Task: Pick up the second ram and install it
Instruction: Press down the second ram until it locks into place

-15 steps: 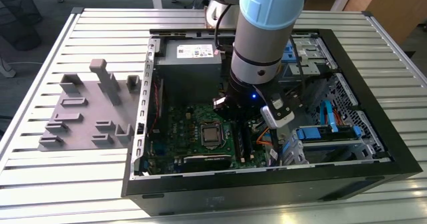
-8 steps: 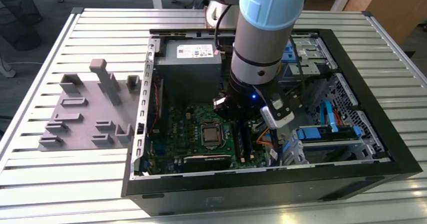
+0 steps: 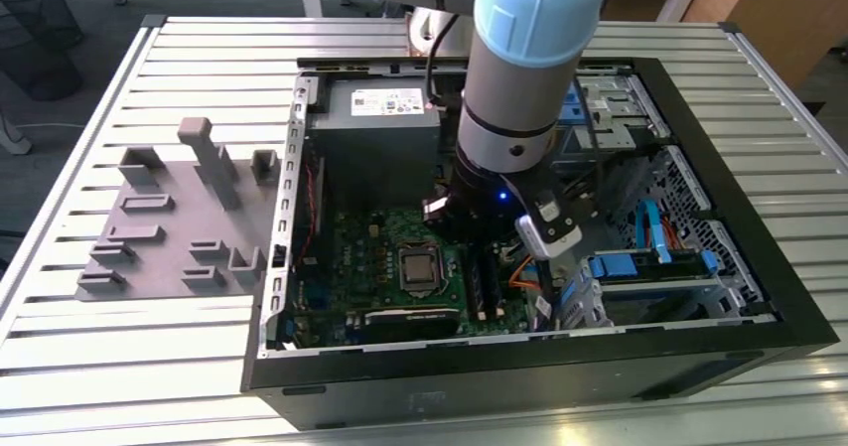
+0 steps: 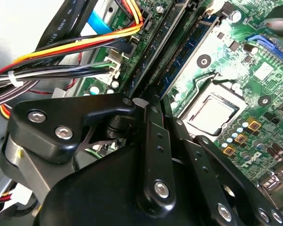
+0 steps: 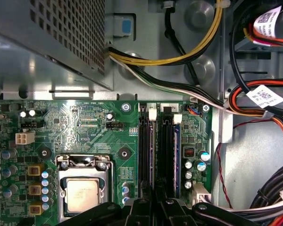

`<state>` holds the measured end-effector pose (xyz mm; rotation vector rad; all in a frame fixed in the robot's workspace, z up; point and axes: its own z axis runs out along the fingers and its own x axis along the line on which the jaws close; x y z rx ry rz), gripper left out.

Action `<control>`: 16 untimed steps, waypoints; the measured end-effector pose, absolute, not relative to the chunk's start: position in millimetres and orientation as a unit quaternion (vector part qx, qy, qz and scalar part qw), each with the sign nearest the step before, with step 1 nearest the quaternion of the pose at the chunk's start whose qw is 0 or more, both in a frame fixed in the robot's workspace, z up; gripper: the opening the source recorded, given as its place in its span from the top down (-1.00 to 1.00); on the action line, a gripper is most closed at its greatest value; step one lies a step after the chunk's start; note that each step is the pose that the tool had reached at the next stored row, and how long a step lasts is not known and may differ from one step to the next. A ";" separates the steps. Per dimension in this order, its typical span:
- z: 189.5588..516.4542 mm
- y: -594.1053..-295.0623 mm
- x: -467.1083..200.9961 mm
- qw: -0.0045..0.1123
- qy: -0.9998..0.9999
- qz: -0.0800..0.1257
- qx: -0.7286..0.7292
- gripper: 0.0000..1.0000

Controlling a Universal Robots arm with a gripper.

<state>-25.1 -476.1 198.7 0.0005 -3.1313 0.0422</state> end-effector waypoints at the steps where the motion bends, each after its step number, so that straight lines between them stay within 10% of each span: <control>1: 197.0 -476.2 -25.2 0.005 -1.000 0.014 0.000 0.72; 16: 205.2 -475.9 -25.1 0.005 -1.000 0.013 0.000 0.58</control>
